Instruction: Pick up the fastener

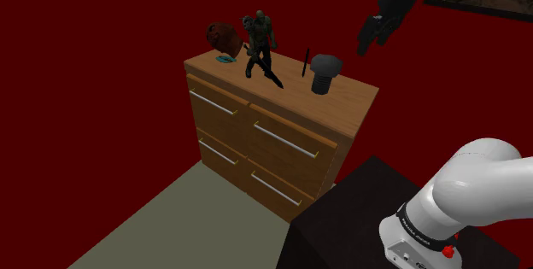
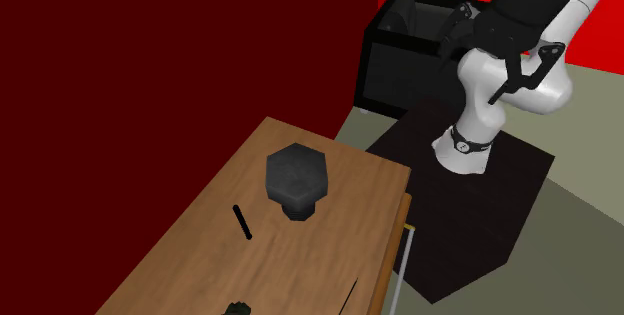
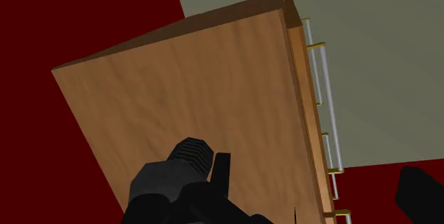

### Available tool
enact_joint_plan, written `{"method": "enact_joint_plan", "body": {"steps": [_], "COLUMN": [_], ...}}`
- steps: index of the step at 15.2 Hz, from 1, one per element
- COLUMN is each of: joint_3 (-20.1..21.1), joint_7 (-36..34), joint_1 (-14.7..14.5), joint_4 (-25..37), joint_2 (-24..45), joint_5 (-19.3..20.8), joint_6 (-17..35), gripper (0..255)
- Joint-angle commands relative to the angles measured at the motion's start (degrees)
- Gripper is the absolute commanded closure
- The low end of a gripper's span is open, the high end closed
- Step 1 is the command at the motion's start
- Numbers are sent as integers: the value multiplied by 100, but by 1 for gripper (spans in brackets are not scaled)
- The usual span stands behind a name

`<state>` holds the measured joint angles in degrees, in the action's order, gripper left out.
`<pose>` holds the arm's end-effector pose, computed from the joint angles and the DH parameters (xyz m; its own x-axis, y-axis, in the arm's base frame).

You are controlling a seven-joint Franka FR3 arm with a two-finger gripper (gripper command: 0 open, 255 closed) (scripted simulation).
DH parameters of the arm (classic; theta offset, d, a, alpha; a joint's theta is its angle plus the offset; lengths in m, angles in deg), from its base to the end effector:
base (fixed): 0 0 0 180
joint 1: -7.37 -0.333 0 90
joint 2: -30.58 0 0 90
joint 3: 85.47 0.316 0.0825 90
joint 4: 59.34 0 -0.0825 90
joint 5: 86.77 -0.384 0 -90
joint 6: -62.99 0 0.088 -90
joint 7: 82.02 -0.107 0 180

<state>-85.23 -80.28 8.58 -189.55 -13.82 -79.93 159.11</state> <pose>0.3202 -0.0165 0.6380 0.9843 0.0255 0.1744 0.0032 -0.9919 0.1270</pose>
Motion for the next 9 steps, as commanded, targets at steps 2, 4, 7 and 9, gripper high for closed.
{"method": "enact_joint_plan", "body": {"steps": [2, 4, 7, 9], "joint_3": [210, 628, 1232, 1599], "joint_7": [-124, -400, -891, -1264], "joint_1": [60, 205, 454, 613], "joint_4": [60, 192, 426, 614], "joint_2": [259, 790, 1631, 2230], "joint_5": [236, 741, 1598, 2238], "joint_6": [55, 131, 127, 19], "gripper": [0, 0, 0, 0]}}
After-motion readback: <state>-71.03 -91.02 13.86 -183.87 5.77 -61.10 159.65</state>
